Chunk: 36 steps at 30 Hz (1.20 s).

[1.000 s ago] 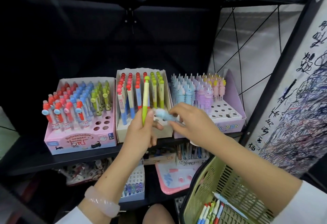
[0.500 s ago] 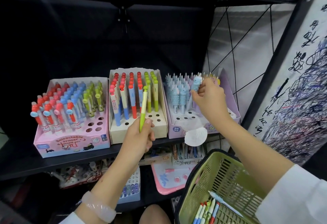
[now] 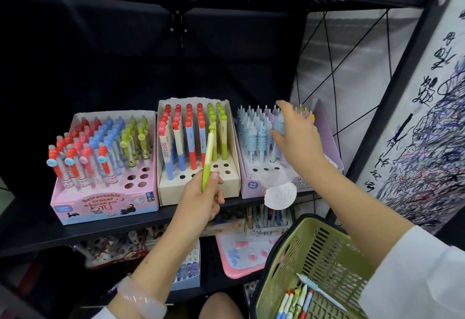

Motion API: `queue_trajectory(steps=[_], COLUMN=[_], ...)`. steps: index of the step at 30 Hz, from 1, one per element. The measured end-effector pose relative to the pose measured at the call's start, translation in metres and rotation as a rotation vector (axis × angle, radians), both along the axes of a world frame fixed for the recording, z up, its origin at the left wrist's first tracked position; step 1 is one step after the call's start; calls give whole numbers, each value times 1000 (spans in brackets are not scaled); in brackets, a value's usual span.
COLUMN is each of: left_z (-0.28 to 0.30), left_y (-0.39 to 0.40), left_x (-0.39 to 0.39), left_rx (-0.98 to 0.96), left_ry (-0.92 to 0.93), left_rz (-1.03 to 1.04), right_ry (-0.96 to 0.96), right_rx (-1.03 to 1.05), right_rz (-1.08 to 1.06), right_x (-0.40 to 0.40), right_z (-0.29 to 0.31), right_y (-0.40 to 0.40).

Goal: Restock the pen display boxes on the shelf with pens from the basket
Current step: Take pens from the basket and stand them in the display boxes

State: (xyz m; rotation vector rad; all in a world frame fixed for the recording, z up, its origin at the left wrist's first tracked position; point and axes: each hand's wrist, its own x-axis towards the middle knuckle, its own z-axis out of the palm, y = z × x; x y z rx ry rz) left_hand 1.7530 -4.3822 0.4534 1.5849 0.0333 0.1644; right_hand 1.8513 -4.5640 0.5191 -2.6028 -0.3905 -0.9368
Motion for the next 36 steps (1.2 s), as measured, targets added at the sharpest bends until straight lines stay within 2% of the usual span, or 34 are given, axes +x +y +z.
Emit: queue_trajectory(steps=[4, 8, 12, 17, 21, 23, 25, 28, 31, 33, 36], left_z=[1, 2, 3, 4, 4, 4, 4, 3, 3, 3, -2], left_y=[0, -4, -7, -5, -2, -3, -4, -6, -6, -2, 12], left_x=[-1, -3, -4, -7, -7, -7, -7, -7, -8, -9, -12], left_rx=[-12, -25, -31, -37, -47, -55, -55, -36, -15, 28, 94], left_ry=[4, 15, 23, 25, 34, 30, 27, 20, 18, -4, -36], left_rz=[4, -4, -13, -8, 1, -6, -15, -35, -50, -30, 4], right_ry=[-44, 34, 154, 84, 130, 67, 65, 437, 622, 619, 444], right_rx=[-225, -316, -221, -229, -229, -166, 31, 312, 460, 487, 598], right_rz=[-115, -69, -22, -55, -44, 6, 189, 485, 596, 598, 524], right_x=[5, 19, 34, 34, 27, 15, -6, -40, -53, -54, -44], right_z=[-5, -2, -2, -17, -13, -9, -6, -6, -12, -11, -2], right_y=[-6, -11, -7, -8, -14, -7, 9, 42, 64, 72, 73])
